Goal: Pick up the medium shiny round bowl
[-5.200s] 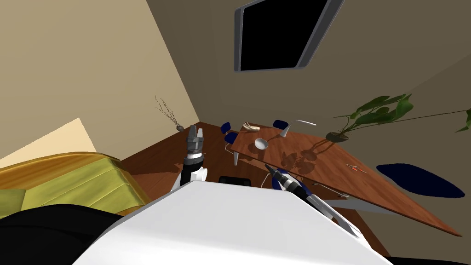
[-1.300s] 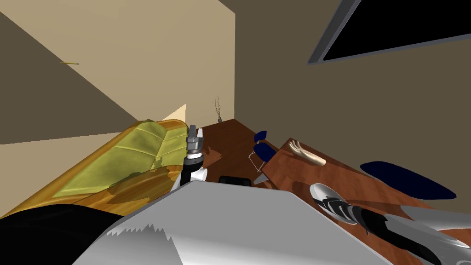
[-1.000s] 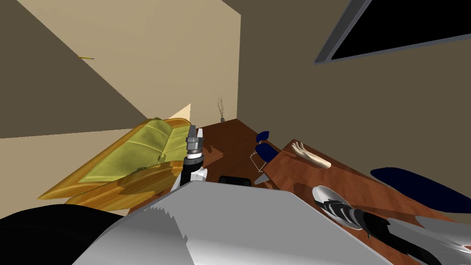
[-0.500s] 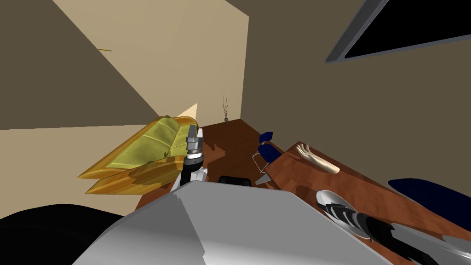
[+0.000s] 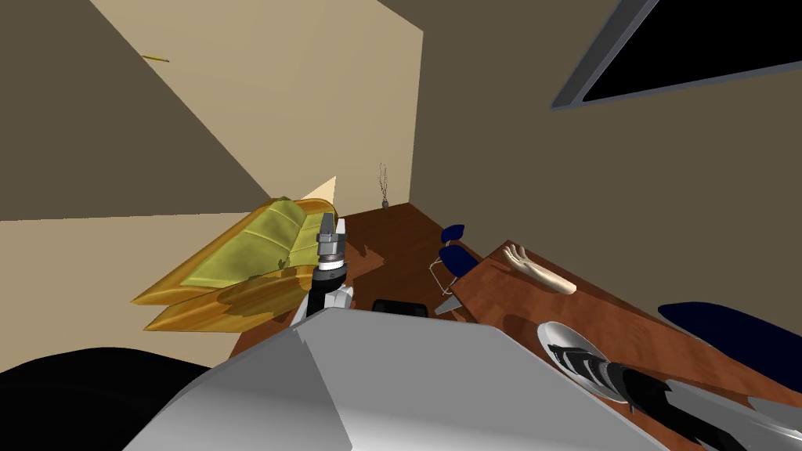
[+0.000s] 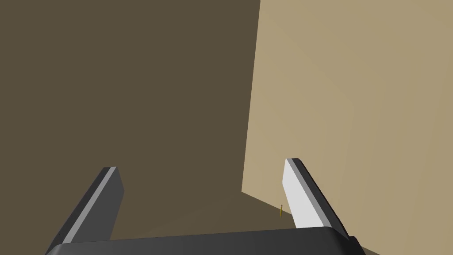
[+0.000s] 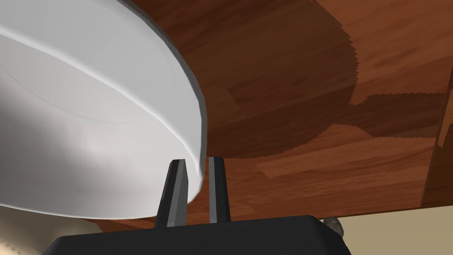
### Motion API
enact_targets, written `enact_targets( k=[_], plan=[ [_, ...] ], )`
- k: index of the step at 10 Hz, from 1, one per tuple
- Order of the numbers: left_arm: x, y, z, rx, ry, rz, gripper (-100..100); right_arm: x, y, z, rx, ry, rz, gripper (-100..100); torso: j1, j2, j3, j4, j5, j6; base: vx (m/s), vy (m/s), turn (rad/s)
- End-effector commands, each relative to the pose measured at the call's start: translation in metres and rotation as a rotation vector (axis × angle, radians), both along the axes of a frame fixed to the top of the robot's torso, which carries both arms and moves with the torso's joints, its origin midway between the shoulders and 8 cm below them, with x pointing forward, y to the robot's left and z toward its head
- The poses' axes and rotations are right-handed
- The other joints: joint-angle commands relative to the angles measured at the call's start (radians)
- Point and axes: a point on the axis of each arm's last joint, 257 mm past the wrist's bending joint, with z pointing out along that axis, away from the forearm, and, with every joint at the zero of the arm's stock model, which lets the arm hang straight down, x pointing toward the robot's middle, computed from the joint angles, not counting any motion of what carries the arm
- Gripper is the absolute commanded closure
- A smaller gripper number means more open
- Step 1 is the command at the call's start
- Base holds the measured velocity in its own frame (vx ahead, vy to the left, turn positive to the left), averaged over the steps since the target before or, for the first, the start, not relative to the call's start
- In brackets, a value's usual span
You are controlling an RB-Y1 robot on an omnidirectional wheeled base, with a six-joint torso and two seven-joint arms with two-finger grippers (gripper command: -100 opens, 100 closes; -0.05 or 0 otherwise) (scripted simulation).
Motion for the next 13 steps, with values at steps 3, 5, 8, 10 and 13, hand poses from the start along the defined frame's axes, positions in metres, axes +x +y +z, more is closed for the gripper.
enact_targets(
  k=[3,5,8,10,13],
  plan=[
    [0.0,0.0,0.0,0.0,0.0,0.0,0,0.005,0.003,0.004,-0.002,0.001,0.027,100,0.0,-0.001,0.0,0.0,0.0,0.001,0.027,-0.003,-0.095],
    [0.0,0.0,0.0,0.0,0.0,0.0,0,0.013,0.008,0.008,-0.002,0.001,0.063,100,0.001,-0.003,-0.002,-0.001,0.001,0.001,0.077,-0.004,-0.203],
    [0.0,0.0,0.0,0.0,0.0,0.0,0,0.025,0.014,0.016,-0.004,0.002,0.117,100,0.002,-0.005,-0.003,-0.001,0.002,0.0,0.077,0.001,-0.183],
    [0.0,0.0,0.0,0.0,0.0,0.0,0,0.033,0.02,0.021,-0.004,0.001,0.157,100,0.003,-0.004,-0.002,0.0,0.003,0.0,0.067,0.008,-0.184],
    [0.0,0.0,0.0,0.0,0.0,0.0,0,0.034,0.022,0.022,-0.004,0.003,0.166,0,0.004,-0.002,-0.001,0.0,0.003,-0.001,0.04,0.009,-0.068]
  ],
)
